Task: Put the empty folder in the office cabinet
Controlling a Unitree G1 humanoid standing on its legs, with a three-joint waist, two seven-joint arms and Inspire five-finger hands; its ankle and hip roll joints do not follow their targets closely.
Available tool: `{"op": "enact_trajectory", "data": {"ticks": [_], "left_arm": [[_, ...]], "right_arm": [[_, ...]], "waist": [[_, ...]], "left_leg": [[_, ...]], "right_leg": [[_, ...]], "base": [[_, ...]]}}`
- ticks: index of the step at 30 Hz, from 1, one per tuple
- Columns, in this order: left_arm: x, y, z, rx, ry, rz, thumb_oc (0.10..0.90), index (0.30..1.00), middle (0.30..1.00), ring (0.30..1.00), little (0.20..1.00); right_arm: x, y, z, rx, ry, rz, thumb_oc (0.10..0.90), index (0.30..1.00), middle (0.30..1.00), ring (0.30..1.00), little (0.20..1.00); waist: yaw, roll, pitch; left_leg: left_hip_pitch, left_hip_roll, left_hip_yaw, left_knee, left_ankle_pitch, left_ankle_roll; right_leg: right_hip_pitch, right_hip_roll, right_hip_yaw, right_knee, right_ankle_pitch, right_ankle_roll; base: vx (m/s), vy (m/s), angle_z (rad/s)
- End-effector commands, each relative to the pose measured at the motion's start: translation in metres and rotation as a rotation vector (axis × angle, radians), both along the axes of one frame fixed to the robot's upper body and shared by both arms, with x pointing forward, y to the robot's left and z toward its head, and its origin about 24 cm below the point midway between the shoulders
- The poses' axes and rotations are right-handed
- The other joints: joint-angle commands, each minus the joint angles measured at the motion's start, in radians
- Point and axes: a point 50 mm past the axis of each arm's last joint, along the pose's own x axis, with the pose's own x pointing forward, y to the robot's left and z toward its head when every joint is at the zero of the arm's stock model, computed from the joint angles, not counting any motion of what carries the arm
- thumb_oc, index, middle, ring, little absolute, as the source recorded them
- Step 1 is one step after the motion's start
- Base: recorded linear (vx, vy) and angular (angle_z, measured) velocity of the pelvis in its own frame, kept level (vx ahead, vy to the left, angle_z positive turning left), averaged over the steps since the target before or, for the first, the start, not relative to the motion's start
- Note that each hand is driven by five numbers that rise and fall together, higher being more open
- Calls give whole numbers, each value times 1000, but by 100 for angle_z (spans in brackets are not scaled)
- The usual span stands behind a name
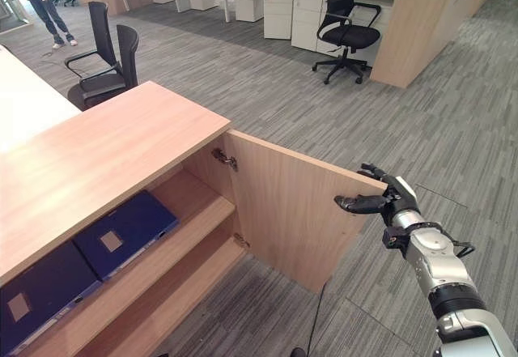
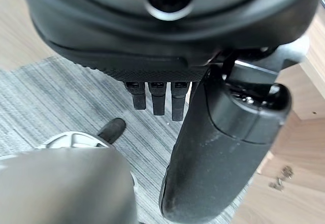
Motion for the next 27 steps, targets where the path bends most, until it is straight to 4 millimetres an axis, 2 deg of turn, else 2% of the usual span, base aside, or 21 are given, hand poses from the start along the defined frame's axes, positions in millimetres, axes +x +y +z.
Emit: {"op": "enact_trajectory", "data": {"ticks": [1, 5, 7, 9, 11, 12, 14, 16, 22, 24, 25, 27], "left_arm": [[23, 13, 7, 40, -55, -111, 800, 900, 900, 900, 900], [27, 6, 7, 26, -72, -162, 800, 900, 900, 900, 900], [27, 5, 7, 24, -72, -170, 800, 900, 900, 900, 900], [31, 3, 8, 29, -83, -199, 800, 900, 900, 900, 900], [31, 2, 8, 32, -83, -204, 800, 900, 900, 900, 900], [29, 1, 6, 41, -74, -214, 800, 900, 900, 900, 900], [28, -2, 5, 45, -73, -207, 800, 900, 900, 900, 900], [26, -4, 5, 45, -74, -199, 800, 900, 900, 900, 900], [25, -7, 4, 34, -84, -144, 800, 900, 900, 900, 900], [24, -7, 4, 32, -83, -134, 800, 900, 900, 900, 900], [22, -8, 3, 22, -81, -133, 800, 900, 900, 900, 900], [20, -8, 3, 17, -77, -121, 800, 900, 900, 900, 900]], "right_arm": [[-4, 146, -6, 165, 92, 832, 800, 900, 900, 900, 900], [-37, 173, -28, 226, 260, 1049, 800, 900, 900, 900, 900], [-42, 178, -30, 242, 275, 1075, 800, 900, 900, 900, 900], [-52, 191, -32, 284, 291, 1142, 800, 900, 900, 900, 900], [-55, 196, -34, 339, 293, 1134, 800, 900, 900, 900, 900], [-68, 203, -54, 589, 352, 1012, 800, 900, 900, 900, 900], [-84, 206, -77, 812, 406, 859, 800, 900, 900, 900, 900], [-93, 208, -85, 944, 400, 758, 800, 900, 900, 900, 900], [-112, 220, -96, 1202, 417, 622, 800, 900, 900, 900, 900], [-115, 220, -100, 1224, 432, 605, 800, 900, 900, 900, 900], [-120, 218, -106, 1242, 443, 565, 800, 900, 900, 900, 900], [-114, 203, -111, 1211, 395, 478, 800, 900, 900, 900, 900]], "waist": [[95, -68, -40], [108, -75, -37], [109, -75, -38], [115, -78, -38], [116, -79, -40], [113, -77, -41], [107, -75, -41], [107, -79, -43], [114, -87, -41], [117, -86, -39], [123, -86, -37], [137, -83, -33]], "left_leg": [[-7, -2, -91, 4, -12, -49], [-13, -3, -103, 4, -13, -48], [-15, -4, -106, 4, -14, -47], [-19, -8, -113, 4, -19, -41], [-20, -10, -115, 4, -21, -39], [-22, -14, -116, 8, -27, -33], [-23, -19, -117, 12, -34, -29], [-26, -25, -120, 16, -42, -25], [-46, -52, -140, 28, -62, -3], [-52, -59, -148, 29, -63, 0], [-60, -72, -165, 27, -66, 7], [-70, -92, -195, 26, -70, 19]], "right_leg": [[31, 4, -49, 6, -113, 40], [29, 2, -54, 7, -111, 42], [28, 1, -55, 7, -110, 43], [25, -5, -59, 7, -101, 47], [24, -8, -60, 7, -99, 48], [22, -15, -61, 8, -91, 51], [22, -19, -60, 9, -89, 53], [20, -25, -59, 10, -85, 57], [10, -58, -73, 15, -59, 78], [10, -65, -78, 16, -55, 82], [11, -81, -91, 25, -48, 88], [21, -104, -116, 44, -50, 97]], "base": [[-34, 22, -8], [-11, 11, 0], [-18, 35, 8], [-27, 61, 9], [-9, 52, 21], [-9, 79, 29], [-3, 95, 30], [-1, 80, 9], [-3, 99, 6], [-5, 124, 16], [0, 110, 19], [8, 124, 17]]}}
